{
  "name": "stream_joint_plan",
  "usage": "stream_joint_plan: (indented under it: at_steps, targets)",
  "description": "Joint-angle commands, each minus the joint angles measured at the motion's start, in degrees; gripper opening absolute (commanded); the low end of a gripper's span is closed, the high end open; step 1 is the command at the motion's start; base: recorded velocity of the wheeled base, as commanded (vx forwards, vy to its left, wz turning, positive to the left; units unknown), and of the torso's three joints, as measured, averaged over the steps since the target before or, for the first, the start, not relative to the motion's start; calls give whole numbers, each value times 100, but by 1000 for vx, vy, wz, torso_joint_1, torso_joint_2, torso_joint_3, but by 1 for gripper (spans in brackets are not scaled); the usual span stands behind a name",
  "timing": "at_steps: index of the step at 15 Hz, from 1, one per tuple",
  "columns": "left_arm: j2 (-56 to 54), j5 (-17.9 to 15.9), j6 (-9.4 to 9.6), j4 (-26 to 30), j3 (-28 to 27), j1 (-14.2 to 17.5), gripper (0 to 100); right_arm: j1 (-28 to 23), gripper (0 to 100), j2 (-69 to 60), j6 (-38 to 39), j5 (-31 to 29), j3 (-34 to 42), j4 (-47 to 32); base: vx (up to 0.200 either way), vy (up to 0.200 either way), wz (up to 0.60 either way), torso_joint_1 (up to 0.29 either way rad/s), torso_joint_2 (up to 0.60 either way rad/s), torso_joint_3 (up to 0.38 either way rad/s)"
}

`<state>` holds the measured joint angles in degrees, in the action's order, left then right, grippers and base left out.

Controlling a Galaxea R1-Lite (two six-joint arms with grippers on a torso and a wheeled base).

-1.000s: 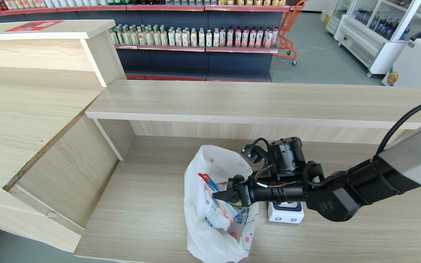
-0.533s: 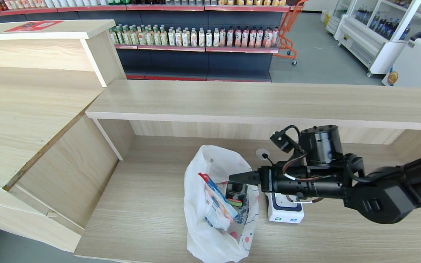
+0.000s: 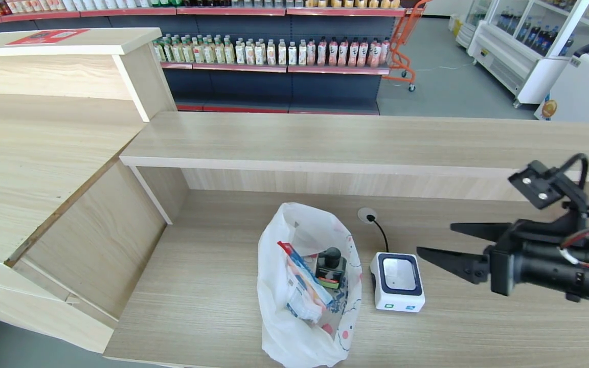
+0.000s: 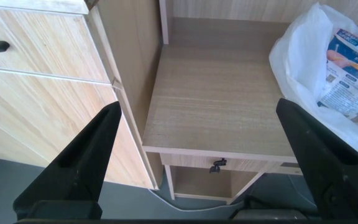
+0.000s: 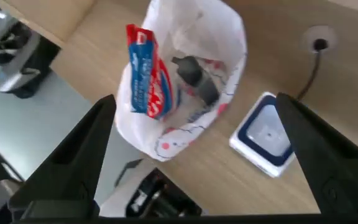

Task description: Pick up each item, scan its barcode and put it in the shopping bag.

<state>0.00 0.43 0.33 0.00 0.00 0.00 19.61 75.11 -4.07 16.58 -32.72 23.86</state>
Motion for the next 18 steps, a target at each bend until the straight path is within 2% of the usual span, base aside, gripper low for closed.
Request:
stream_joint_plan:
  at_steps: [1, 3, 4, 5, 7, 8, 11, 18]
  targets:
    - [9, 1, 2, 0, 0, 0, 100, -626, 100, -2228, -384, -1271, 1611, -39, 0, 0, 0, 0, 0, 0]
    - [9, 1, 2, 0, 0, -9, 100, -933, 100, -3643, -103, -1904, 2718, -92, 0, 0, 0, 0, 0, 0]
    - [9, 10, 2, 0, 0, 0, 100, -1012, 100, -4021, -94, -1913, 2982, -92, 0, 0, 0, 0, 0, 0]
    - [9, 1, 2, 0, 0, 0, 100, -1408, 100, -4988, -59, -1842, 3272, -452, 0, 0, 0, 0, 0, 0]
    - [9, 1, 2, 0, 0, 0, 100, -1882, 100, -6175, 38, -1825, 3272, -1709, 0, 0, 0, 0, 0, 0]
    - [9, 1, 2, 0, 0, -9, 100, -2172, 100, -6887, 179, -1825, 3237, -2605, 0, 0, 0, 0, 0, 0]
    - [9, 1, 2, 0, 0, 0, 100, -2005, 100, -7511, 451, -1807, 3193, -2711, 0, 0, 0, 0, 0, 0]
    - [9, 1, 2, 0, 0, 0, 100, -1988, 100, -7502, 460, -1895, 3202, -2676, 0, 0, 0, 0, 0, 0]
